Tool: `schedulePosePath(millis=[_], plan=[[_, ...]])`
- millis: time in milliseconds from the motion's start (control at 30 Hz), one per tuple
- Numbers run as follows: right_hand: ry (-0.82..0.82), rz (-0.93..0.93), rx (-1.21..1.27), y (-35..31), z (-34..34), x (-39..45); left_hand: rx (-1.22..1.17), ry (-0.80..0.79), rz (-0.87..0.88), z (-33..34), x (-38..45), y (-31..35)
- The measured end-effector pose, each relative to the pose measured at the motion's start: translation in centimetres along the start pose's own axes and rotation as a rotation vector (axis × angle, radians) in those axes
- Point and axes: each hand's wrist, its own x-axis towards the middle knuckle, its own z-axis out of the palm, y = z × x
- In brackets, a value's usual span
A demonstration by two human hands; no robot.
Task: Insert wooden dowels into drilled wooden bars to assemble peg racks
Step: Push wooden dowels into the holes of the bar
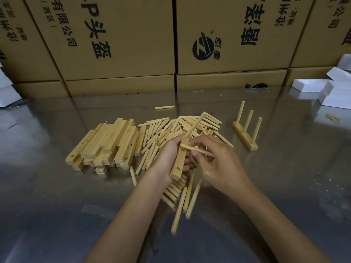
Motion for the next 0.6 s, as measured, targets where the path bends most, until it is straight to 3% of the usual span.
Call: schedulePosePath(millis=[367,600], plan=[[0.035,0.0,-0.114,0.2,-1.3,0.5,0.083,0.09,-0.005,0.2,0.3,-0.6],[-0.071,0.259,0.42,-0.1,-1.6,0.7,0.143,0.078,0.015,0.2,0.3,-0.6]])
